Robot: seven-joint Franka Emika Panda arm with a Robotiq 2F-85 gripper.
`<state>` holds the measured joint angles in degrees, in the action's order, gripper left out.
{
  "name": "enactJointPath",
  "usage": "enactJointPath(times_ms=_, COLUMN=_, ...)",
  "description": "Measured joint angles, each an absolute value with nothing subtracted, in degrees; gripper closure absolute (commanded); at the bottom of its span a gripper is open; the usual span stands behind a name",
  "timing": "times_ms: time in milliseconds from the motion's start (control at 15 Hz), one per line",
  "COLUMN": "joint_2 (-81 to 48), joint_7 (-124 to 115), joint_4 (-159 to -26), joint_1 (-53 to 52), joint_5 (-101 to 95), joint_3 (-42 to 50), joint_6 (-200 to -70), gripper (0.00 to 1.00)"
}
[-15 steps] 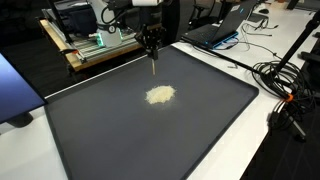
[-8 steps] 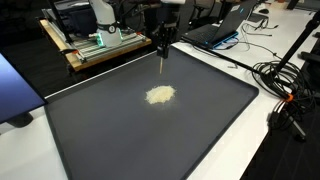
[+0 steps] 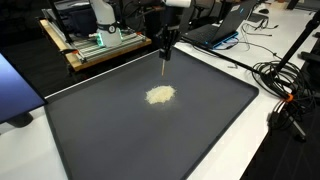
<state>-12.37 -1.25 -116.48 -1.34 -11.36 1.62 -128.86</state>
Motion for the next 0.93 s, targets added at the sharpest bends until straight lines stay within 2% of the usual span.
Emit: enactJointPath(times_ms=933, joint_2=-17.98, joint_7=-1.87, joint_4=-115.8, joint_1=-2.62, joint_5=-11.36, joint_3=0.76, joint_6=-134.05, gripper=0.97)
